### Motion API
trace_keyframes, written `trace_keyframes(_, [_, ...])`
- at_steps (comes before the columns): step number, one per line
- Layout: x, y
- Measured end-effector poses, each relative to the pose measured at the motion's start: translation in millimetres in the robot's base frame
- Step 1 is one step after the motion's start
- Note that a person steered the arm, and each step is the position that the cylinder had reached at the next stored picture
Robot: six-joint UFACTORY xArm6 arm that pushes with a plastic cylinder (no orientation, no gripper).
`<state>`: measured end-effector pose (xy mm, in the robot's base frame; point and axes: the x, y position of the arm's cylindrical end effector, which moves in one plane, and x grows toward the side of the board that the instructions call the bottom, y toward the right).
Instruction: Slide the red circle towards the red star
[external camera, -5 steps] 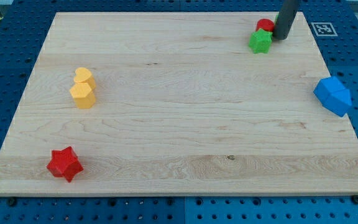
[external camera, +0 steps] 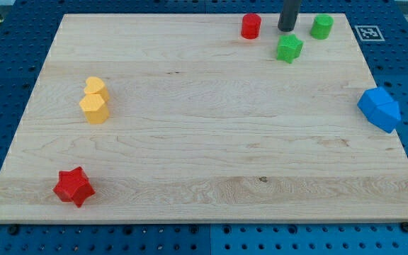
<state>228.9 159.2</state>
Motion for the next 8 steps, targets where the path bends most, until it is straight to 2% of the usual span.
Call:
trace_keyframes(1, [-5, -29])
trace_keyframes(3, [59, -79])
trace_keyframes(4, [31, -71])
trace_keyframes(5, [-14, -70])
trace_keyframes(6, [-26, -103])
trace_keyframes(7, [7, -120])
trace_keyframes(8, [64, -120])
